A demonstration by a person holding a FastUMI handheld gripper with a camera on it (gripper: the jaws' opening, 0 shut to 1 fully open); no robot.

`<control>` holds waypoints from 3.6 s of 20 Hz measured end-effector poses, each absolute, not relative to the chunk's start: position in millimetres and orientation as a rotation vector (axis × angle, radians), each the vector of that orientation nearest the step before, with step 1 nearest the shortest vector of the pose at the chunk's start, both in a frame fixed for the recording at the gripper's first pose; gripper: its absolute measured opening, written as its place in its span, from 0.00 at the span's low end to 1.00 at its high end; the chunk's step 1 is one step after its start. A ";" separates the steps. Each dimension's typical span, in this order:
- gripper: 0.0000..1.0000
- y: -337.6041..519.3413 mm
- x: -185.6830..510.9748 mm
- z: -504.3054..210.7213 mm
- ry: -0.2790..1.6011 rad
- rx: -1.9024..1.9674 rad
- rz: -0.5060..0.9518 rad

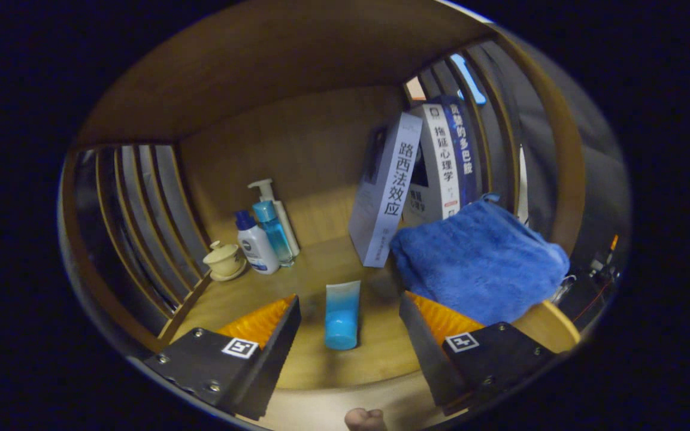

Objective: Pull open the drawer, take out the items inside it, and place them on the countertop above the cabinet.

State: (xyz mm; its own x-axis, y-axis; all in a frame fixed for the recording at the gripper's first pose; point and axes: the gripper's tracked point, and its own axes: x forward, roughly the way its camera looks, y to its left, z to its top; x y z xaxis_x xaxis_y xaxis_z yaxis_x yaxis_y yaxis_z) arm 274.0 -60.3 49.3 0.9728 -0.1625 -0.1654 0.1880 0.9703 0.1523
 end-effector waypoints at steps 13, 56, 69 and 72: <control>0.99 -51.9 71.1 65.7 -0.013 0.030 -0.123; 0.99 -7.2 54.8 -153.4 0.050 -0.054 -0.090; 1.00 -2.5 115.2 -140.7 0.056 -0.094 -0.119; 1.00 -3.9 131.4 -139.2 0.059 -0.100 -0.117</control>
State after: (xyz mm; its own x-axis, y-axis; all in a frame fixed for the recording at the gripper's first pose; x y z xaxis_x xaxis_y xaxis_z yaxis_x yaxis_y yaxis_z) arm 131.4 -3.9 -139.2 0.9915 -0.1192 -0.0531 0.1133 0.9883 -0.1026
